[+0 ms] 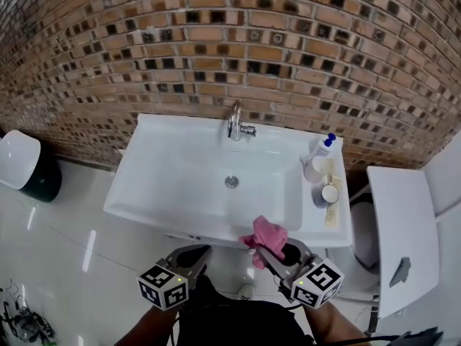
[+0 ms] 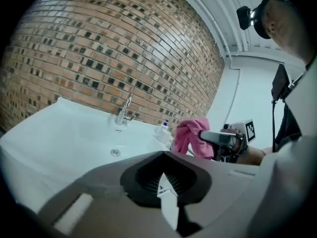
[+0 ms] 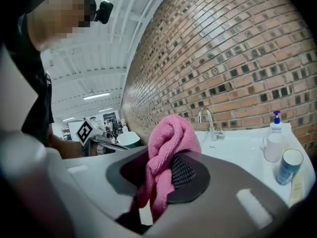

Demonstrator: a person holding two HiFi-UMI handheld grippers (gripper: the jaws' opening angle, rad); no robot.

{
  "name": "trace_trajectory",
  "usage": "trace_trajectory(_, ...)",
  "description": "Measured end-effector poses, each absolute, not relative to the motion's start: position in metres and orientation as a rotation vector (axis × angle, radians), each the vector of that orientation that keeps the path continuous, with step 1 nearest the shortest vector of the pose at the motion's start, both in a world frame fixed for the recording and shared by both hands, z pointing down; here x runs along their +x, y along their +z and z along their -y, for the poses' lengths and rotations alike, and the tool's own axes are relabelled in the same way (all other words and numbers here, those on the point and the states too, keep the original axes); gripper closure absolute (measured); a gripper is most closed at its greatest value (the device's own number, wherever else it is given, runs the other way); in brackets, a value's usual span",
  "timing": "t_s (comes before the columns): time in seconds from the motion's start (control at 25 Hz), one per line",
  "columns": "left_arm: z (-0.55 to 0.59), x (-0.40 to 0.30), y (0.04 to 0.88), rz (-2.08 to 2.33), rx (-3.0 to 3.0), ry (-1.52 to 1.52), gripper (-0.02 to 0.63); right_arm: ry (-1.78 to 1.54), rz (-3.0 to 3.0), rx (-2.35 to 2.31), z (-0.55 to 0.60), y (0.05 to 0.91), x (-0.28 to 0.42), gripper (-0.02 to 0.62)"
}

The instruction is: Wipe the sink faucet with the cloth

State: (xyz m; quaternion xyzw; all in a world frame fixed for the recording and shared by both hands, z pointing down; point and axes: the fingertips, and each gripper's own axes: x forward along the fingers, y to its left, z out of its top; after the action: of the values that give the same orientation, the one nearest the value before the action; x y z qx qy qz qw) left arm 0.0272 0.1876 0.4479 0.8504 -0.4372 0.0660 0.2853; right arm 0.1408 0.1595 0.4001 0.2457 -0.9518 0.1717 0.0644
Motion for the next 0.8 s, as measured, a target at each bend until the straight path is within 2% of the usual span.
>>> trace_trajectory(0.32,-0.216,0.015,0.450,1.146,2.251,0.238,0.600,0.545,2.878,0.793,-0.186,0.398,0.152,0.500)
trace_trajectory(0.8,-0.210,-0.035,0.442,1.002,2.350,0.276,0.600,0.532,2.800,0.998,-0.193,0.394,0.108,0.503)
